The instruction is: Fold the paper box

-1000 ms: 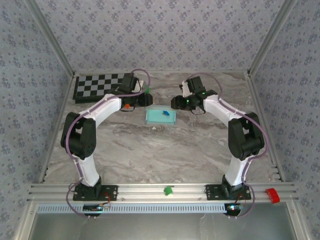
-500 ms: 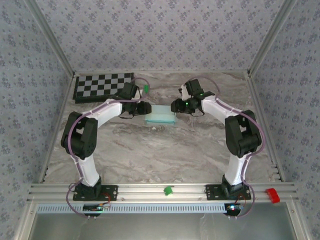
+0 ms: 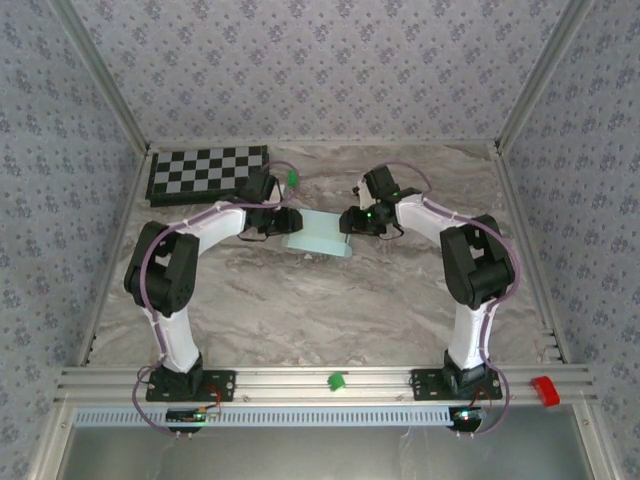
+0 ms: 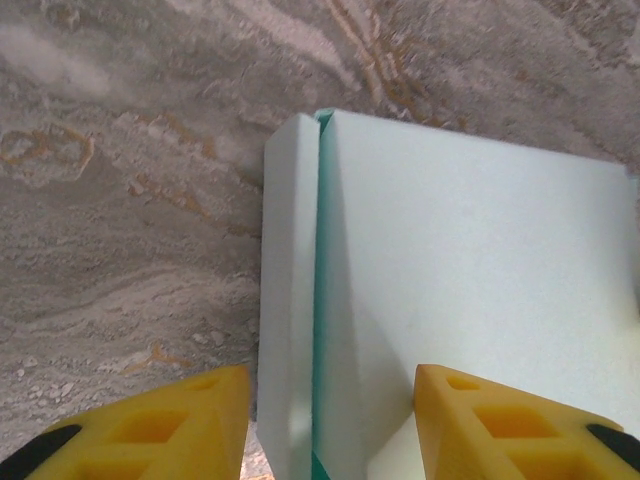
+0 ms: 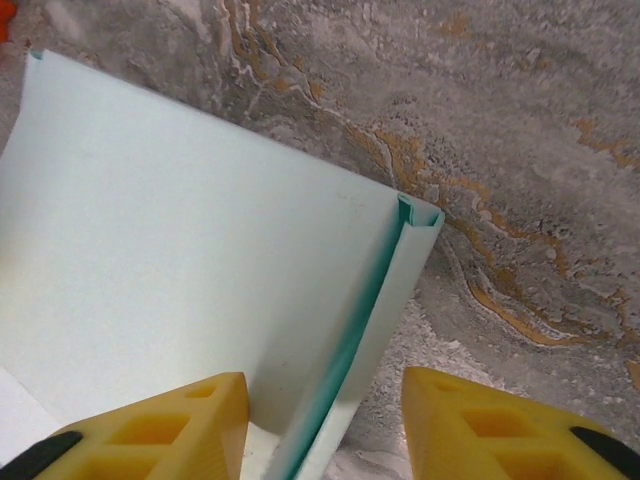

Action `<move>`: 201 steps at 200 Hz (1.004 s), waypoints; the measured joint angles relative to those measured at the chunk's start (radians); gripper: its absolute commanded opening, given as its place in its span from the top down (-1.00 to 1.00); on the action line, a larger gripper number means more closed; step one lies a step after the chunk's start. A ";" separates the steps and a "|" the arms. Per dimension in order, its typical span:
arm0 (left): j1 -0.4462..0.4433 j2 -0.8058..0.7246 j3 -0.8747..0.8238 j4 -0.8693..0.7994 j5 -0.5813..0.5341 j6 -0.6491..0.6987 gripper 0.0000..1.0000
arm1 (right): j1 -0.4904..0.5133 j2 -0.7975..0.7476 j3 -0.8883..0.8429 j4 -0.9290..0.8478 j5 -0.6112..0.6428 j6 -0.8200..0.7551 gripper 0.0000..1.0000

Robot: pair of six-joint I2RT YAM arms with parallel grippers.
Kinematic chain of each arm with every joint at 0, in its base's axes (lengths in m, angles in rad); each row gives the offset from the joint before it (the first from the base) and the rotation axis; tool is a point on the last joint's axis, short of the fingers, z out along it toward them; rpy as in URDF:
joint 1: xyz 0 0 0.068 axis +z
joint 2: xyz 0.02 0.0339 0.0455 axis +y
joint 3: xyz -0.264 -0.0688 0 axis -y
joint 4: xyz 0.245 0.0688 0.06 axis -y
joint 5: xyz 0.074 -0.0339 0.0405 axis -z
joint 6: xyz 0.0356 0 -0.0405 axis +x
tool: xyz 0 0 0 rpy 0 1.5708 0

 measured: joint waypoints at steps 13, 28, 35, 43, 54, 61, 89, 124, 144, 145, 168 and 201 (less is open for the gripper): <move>-0.001 0.009 -0.006 0.003 0.000 -0.003 0.06 | 0.002 0.010 0.000 0.000 0.000 0.005 0.17; -0.002 0.015 -0.011 0.007 0.000 -0.007 0.12 | 0.004 0.022 0.000 0.001 -0.001 0.006 0.20; -0.002 0.016 -0.013 0.007 0.000 -0.009 0.12 | 0.005 0.026 0.000 0.003 -0.003 0.008 0.22; -0.003 0.017 -0.015 0.010 0.000 -0.011 0.14 | 0.006 0.027 0.000 0.008 -0.004 0.008 0.23; -0.006 0.017 -0.018 0.016 0.000 -0.014 0.16 | 0.006 0.027 0.000 0.008 -0.004 0.008 0.28; -0.008 0.017 -0.019 0.020 -0.001 -0.017 0.16 | 0.007 0.027 0.001 0.008 -0.004 0.008 0.29; -0.020 0.017 -0.037 0.043 -0.007 -0.033 0.18 | 0.008 0.047 0.031 -0.008 -0.003 -0.001 0.31; -0.040 -0.013 -0.083 0.078 -0.031 -0.057 0.19 | 0.009 0.094 0.110 -0.055 0.006 -0.050 0.31; -0.055 -0.041 -0.121 0.090 -0.038 -0.074 0.20 | 0.013 0.118 0.153 -0.084 0.013 -0.088 0.31; -0.056 -0.042 -0.122 0.090 -0.039 -0.074 0.20 | 0.013 0.119 0.156 -0.086 0.015 -0.091 0.31; -0.072 -0.080 -0.171 0.105 -0.051 -0.099 0.20 | 0.021 0.143 0.199 -0.120 0.019 -0.140 0.31; -0.083 -0.116 -0.227 0.138 -0.048 -0.136 0.20 | 0.031 0.172 0.256 -0.173 0.028 -0.204 0.26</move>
